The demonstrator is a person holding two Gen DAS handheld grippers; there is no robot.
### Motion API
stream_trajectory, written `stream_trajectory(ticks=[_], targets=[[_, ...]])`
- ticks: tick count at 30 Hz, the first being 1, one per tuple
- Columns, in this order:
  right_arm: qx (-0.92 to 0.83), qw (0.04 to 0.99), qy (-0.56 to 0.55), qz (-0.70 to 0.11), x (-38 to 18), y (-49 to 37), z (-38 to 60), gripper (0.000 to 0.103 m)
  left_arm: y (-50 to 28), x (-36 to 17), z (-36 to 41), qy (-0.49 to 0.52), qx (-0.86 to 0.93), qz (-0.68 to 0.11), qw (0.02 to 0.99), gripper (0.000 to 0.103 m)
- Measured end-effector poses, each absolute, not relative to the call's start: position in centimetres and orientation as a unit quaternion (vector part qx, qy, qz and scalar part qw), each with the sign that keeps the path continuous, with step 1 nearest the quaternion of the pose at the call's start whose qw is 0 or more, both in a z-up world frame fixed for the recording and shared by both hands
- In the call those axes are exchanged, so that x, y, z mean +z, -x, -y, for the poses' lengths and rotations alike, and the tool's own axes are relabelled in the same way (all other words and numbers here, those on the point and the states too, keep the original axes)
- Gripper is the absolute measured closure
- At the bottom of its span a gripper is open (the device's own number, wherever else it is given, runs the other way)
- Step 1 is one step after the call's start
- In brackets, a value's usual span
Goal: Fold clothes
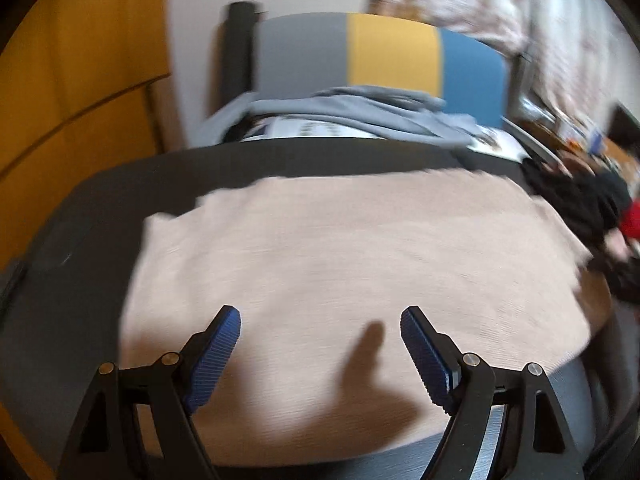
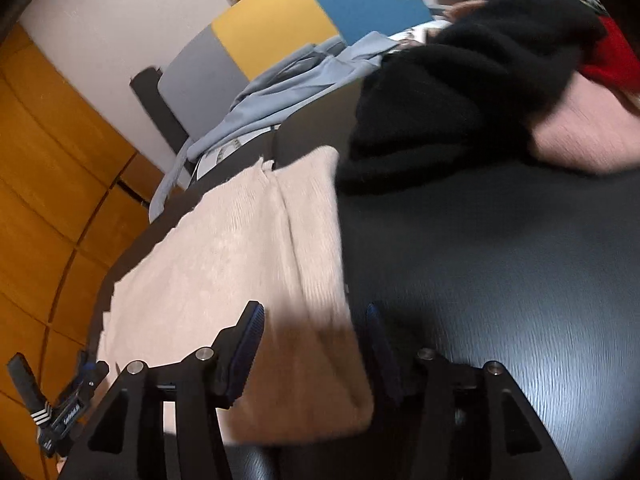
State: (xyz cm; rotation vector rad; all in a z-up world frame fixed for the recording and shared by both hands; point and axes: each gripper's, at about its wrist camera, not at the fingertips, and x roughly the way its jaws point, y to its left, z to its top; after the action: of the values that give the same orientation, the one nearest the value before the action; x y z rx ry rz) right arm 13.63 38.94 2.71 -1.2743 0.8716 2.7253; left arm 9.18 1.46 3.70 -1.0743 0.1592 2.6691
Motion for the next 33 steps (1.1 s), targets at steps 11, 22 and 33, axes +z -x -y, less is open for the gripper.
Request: stream_trajectory(ticks=[11, 22, 33], targets=[[0.848, -0.085, 0.394, -0.342, 1.4, -10.9, -39.0, 0.046, -9.8, 0.6, -5.0, 0.405, 0.901, -0.079, 0.134, 0.01], [0.849, -0.09, 0.427, -0.297, 0.6, -9.3, -34.9, 0.079, -9.6, -0.3, -4.4, 0.396, 0.906, -0.066, 0.131, 0.007], [0.824, -0.088, 0.416, -0.374, 0.2, -9.5, -36.2, 0.084, -9.9, -0.4, -4.5, 0.395, 0.907, -0.064, 0.131, 0.007]])
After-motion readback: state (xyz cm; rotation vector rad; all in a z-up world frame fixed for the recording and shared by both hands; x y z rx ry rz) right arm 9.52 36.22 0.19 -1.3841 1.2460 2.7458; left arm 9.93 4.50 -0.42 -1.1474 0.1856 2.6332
